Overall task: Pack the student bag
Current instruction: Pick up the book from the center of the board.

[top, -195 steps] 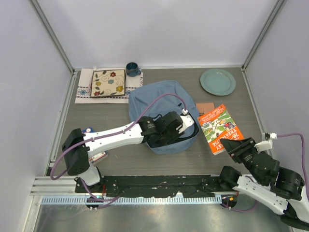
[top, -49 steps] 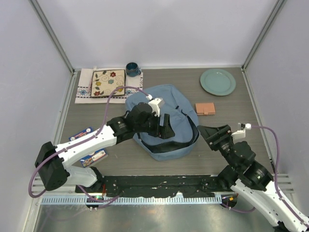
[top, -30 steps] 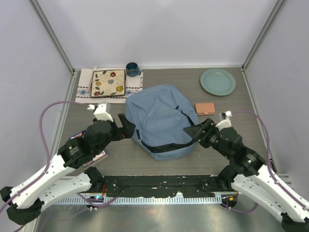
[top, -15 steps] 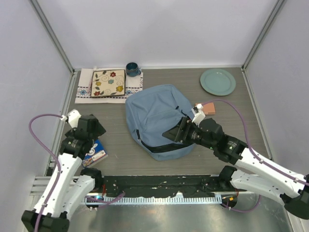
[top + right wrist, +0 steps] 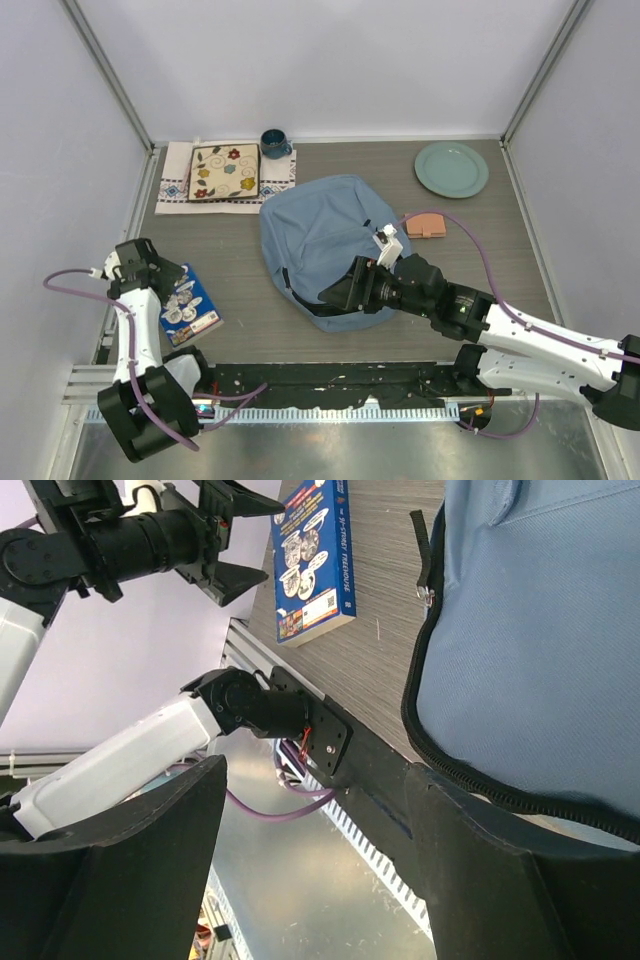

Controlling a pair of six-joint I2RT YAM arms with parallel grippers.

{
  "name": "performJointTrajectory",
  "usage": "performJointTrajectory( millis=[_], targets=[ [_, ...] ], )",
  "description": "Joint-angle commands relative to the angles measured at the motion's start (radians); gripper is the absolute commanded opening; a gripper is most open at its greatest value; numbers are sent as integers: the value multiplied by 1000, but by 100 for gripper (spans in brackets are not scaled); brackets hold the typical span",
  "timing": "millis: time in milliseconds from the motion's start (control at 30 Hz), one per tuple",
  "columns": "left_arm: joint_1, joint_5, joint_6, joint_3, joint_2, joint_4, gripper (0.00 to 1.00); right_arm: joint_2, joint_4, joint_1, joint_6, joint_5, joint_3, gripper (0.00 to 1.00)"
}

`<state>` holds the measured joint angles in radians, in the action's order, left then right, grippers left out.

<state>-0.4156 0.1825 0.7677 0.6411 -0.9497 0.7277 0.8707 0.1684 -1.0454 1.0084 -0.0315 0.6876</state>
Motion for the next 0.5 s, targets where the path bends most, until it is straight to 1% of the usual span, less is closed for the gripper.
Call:
performJointTrajectory(
  millis=[0, 67, 167, 200, 267, 367, 400, 467],
  targets=[
    [-9, 29, -7, -23, -14, -80, 100, 8, -72, -5, 12, 25, 29, 77],
    [-9, 87, -1, -2, -3, -50, 99, 25, -79, -8, 13, 24, 32, 77],
    [-9, 199, -24, -1, 83, -71, 100, 43, -87, -10, 19, 22, 35, 77],
    [-9, 213, -24, -15, 118, -80, 100, 48, -95, -11, 27, 24, 27, 77],
    [-9, 233, -13, -34, 134, -97, 100, 59, -119, -13, 36, 21, 17, 77],
    [-9, 239, 8, -43, 95, -97, 99, 76, -127, -15, 44, 13, 18, 77],
    [-9, 268, 18, -29, 76, -91, 100, 82, -127, -15, 44, 13, 24, 78],
    [-9, 290, 41, -17, 3, -74, 99, 85, -127, -18, 47, 15, 24, 78]
  ],
)
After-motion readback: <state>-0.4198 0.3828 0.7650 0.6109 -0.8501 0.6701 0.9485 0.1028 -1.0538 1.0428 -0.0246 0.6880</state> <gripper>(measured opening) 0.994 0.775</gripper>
